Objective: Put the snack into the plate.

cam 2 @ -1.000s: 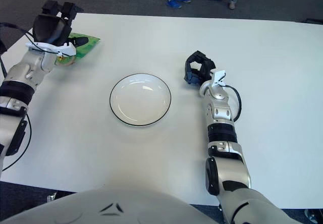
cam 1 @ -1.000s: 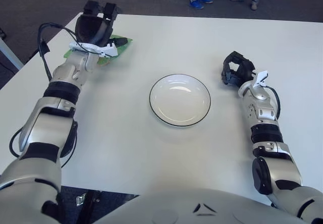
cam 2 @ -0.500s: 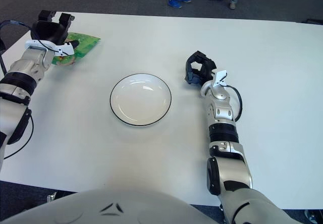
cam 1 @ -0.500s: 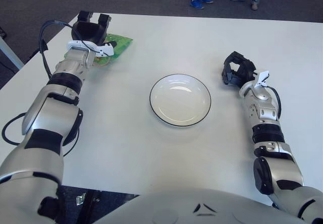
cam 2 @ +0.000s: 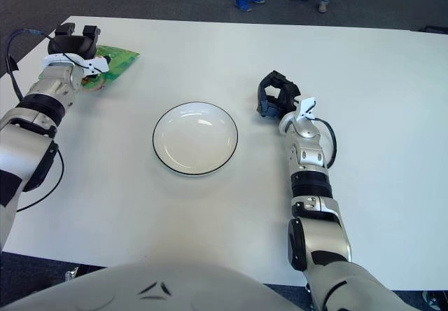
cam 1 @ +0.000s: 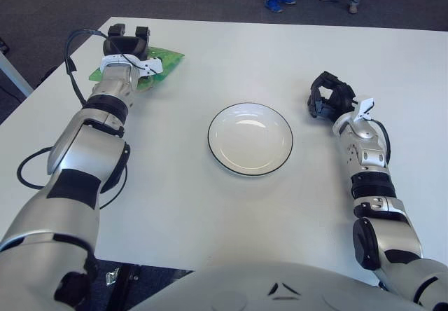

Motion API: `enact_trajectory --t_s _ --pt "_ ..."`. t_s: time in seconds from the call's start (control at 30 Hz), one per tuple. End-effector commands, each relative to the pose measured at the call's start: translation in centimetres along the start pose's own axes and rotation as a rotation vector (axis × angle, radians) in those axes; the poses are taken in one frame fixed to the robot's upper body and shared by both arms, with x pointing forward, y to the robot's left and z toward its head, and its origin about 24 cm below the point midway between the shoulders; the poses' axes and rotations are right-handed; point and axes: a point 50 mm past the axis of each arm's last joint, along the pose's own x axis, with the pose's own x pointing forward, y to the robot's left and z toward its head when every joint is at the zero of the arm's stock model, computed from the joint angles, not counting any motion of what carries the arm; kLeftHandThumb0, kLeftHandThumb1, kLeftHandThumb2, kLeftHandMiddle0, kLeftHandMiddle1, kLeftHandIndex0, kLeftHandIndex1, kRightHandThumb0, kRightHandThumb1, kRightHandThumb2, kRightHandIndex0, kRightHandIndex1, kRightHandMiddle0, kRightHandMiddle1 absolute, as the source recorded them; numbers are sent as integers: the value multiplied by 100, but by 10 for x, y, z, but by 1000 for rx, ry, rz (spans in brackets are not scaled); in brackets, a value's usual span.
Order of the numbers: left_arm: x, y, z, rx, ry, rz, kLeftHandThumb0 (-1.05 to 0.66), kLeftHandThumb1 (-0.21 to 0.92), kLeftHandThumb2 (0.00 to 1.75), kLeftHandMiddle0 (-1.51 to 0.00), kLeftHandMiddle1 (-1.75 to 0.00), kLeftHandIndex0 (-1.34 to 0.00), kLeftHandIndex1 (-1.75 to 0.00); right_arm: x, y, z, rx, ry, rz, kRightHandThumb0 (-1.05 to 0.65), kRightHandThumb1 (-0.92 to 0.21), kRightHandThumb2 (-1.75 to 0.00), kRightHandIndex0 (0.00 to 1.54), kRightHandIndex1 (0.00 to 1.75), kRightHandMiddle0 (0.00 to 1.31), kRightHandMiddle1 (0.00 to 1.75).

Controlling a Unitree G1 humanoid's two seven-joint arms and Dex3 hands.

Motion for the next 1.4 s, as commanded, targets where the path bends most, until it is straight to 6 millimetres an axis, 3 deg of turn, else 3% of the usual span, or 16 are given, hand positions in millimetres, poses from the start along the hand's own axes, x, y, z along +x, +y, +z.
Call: enact_trajectory --t_s 0.0,0.57,1.0,1.37 --pt "1 -1 0 -25 71 -27 -104 92 132 -4 -15 0 -48 -13 -1 -39 19 180 1 -45 -43 -118 129 175 53 175" --pt "-5 -20 1 -52 177 -151 -105 92 130 -5 -10 0 -29 -13 -1 -39 11 197 32 -45 -43 -118 130 175 53 175" --pt "-7 -29 1 -152 132 -205 -105 92 127 -5 -9 0 -30 -14 0 -37 -12 206 38 -45 -41 -120 128 175 54 175" --pt "-8 -26 -3 -282 -22 -167 -105 92 125 -21 -16 0 -39 -14 2 -35 -19 228 42 -45 -41 -120 128 175 54 175"
